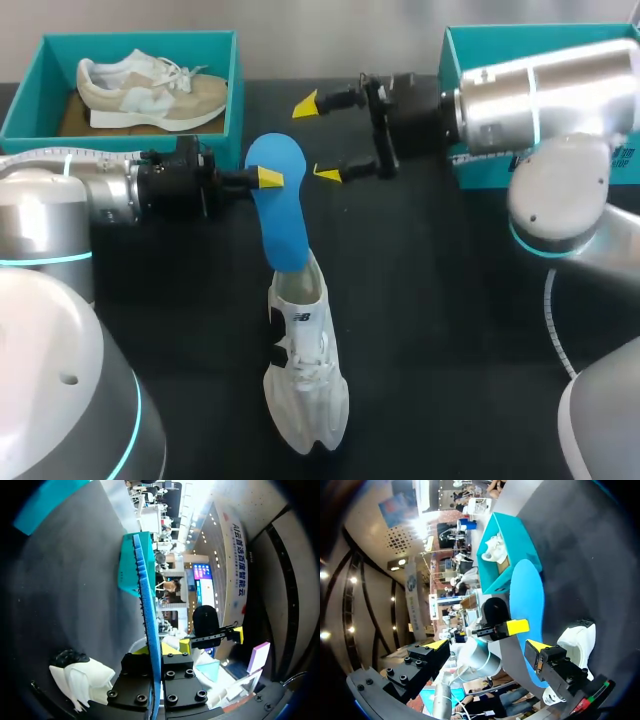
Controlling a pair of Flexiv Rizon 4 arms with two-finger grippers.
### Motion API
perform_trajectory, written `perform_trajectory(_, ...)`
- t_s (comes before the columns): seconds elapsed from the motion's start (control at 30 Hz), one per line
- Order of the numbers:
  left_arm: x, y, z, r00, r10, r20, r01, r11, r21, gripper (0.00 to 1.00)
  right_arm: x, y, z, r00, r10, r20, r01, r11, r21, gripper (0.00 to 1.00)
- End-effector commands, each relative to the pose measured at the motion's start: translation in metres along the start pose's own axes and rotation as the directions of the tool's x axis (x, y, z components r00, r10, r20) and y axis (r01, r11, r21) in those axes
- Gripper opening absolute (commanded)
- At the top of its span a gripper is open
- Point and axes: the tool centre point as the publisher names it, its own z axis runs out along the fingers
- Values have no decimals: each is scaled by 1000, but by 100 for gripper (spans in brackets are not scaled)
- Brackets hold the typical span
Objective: Take the shoe out of the shoebox, open the shoe tongue, remove and reinsert the insole, then place the shoe into the shoebox
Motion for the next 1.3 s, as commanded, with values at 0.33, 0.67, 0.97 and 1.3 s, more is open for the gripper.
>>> perform_trajectory(0.33,-5,-14,-34,925,375,-56,-372,927,56,0,-6,-1,-12,993,8,-114,-5,1000,26,100)
perform_trajectory(0.67,27,-4,-53,702,682,-206,-675,729,111,0,-11,-2,-11,991,22,-130,-16,999,43,100)
perform_trajectory(0.97,47,-2,-54,340,915,-216,-926,366,94,0,-12,-1,-10,988,21,-154,-14,999,46,100)
perform_trajectory(1.3,47,-2,-54,340,915,-216,-926,366,94,0,-12,-1,-10,988,21,-154,-14,999,46,100)
